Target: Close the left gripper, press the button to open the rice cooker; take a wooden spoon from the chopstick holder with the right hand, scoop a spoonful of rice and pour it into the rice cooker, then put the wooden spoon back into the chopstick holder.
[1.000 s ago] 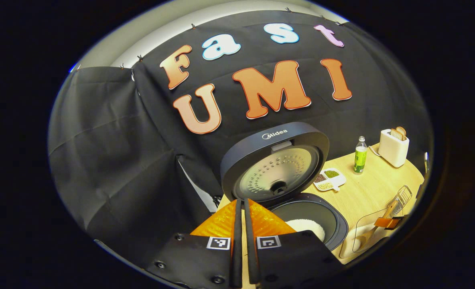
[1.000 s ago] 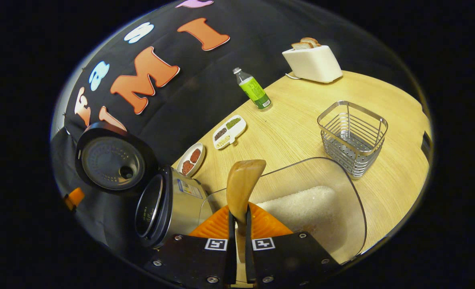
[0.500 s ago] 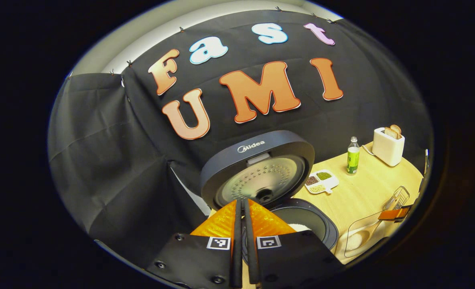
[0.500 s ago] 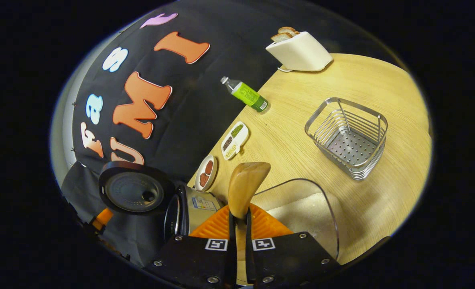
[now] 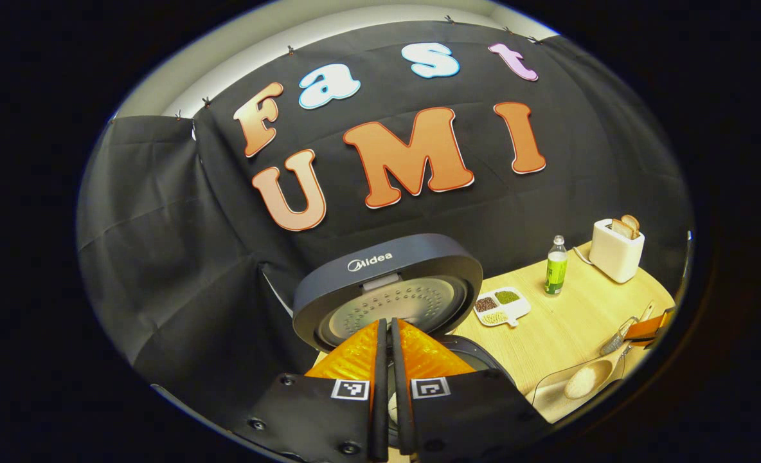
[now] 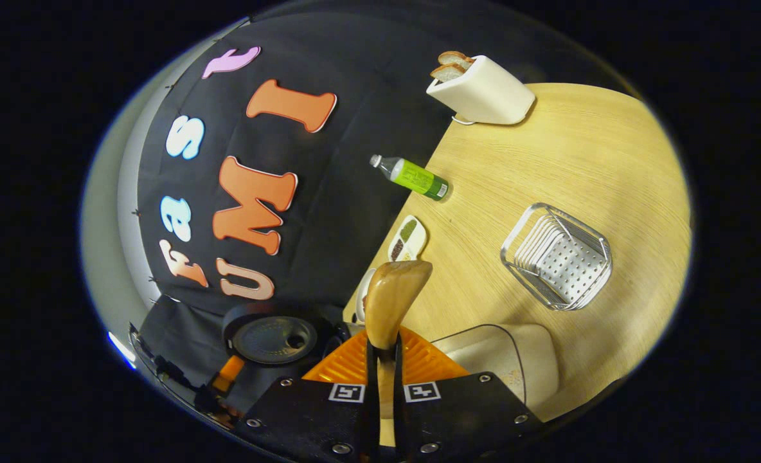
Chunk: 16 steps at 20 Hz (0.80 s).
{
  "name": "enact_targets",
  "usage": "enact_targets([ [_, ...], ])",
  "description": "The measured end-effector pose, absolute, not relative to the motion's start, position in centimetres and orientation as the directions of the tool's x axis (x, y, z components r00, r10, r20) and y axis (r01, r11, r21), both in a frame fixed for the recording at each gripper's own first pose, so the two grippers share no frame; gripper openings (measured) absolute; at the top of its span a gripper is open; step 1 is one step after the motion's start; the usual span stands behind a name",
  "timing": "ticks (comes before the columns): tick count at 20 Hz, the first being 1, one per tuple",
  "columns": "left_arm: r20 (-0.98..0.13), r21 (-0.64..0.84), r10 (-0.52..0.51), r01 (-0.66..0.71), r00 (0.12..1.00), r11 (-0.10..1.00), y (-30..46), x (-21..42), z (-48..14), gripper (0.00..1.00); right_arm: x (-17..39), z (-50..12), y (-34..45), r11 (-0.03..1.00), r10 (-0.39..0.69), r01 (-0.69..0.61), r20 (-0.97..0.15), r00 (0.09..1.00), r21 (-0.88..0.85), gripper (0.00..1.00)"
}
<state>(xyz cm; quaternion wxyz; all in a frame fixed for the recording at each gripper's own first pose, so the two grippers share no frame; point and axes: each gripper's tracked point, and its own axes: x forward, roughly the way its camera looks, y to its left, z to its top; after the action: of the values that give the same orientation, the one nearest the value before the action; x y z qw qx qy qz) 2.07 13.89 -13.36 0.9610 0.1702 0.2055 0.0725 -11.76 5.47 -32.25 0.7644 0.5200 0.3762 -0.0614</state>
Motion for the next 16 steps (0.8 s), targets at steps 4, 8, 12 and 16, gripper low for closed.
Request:
enact_targets([
  [4, -0.343, 0.332, 0.257, -0.139, 0.903, 0.933, 15.1, 1.6, -12.8, 0.1, -9.4, -29.1, 5.1, 0.408, 0.345, 0.439, -0.581, 0.737, 0.8, 0.08],
  [8, -0.313, 0.313, 0.315, -0.216, 0.896, 0.925, 16.8, 0.4, -12.2, 0.1, -6.5, -26.7, 6.1, 0.347, 0.411, 0.397, -0.518, 0.75, 0.85, 0.08],
  [12, -0.286, 0.32, 0.392, -0.299, 0.874, 0.899, 19.7, -1.2, -11.5, 0.1, -3.9, -25.9, 9.0, 0.328, 0.489, 0.357, -0.48, 0.728, 0.875, 0.08],
  [16, -0.266, 0.323, 0.453, -0.365, 0.851, 0.873, 22.2, -2.9, -11.1, 0.1, -1.7, -25.7, 12.7, 0.309, 0.558, 0.333, -0.453, 0.695, 0.891, 0.08],
])
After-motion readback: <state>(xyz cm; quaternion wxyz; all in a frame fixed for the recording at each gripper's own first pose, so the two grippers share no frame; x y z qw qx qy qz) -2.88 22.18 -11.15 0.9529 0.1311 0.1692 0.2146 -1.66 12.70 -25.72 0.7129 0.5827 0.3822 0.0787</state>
